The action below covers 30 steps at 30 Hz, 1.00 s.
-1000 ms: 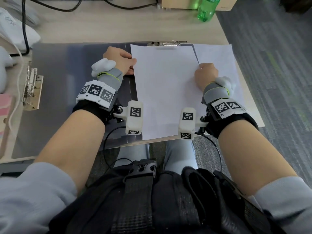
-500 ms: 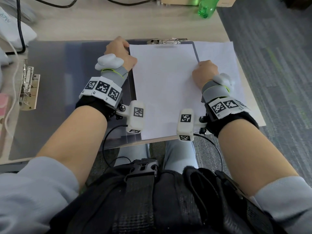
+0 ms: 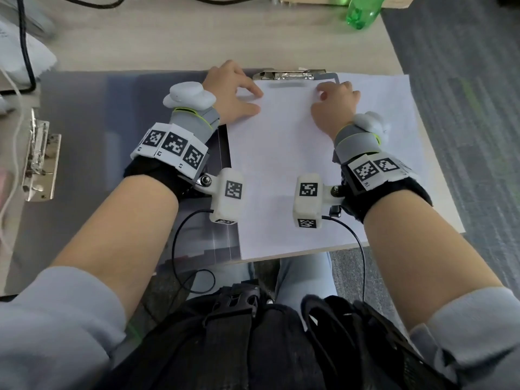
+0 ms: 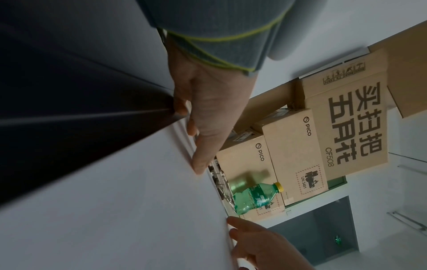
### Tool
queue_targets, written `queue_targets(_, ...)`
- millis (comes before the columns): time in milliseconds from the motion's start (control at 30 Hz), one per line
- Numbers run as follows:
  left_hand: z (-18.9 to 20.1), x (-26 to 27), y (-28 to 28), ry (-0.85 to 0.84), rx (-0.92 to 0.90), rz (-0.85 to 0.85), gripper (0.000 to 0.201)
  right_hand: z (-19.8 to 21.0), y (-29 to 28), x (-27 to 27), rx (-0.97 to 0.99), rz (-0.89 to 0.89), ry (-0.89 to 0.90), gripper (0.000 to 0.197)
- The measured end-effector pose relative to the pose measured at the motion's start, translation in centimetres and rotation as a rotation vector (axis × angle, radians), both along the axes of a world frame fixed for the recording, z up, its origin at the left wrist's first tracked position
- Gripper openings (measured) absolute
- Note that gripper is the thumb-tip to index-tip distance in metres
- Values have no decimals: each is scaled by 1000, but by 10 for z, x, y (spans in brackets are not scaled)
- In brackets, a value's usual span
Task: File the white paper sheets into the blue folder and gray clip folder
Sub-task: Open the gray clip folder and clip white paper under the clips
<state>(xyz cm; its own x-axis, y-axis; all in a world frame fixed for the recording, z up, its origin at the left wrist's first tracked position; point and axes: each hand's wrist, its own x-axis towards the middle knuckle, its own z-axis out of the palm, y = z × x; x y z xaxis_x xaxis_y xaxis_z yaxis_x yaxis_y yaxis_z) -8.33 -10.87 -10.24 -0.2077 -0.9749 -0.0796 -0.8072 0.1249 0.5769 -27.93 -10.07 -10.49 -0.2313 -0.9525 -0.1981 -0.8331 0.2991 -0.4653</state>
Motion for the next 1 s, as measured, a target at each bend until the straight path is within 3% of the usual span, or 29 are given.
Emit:
queue_targets(67, 2, 1, -7, 8, 2, -6, 27, -1, -5, 3, 10, -29, -86, 52)
queue_targets(167, 1, 2, -16, 13, -10, 7, 24, 5, -14, 10, 21, -107, -235, 39)
queue_targets(267, -2, 3, -20, 33, -18, 27, 21, 6, -23, 18, -75, -132, -413, 48)
queue_targets(400, -6, 3, -21, 47, -36, 30, 22, 5, -34, 33, -166, -83, -540, 34)
queue_targets(533, -9, 4, -21, 61, -28, 43, 20, 3, -49, 49, -131, -55, -510, 40)
queue_targets(733, -10, 5, -24, 63, -3, 38, 21, -11, -76, 48, -58, 42, -503, 34)
queue_targets(1000, -12, 4, -22, 46, -11, 51, 16, -7, -76, 48, 19, 157, -211, 48)
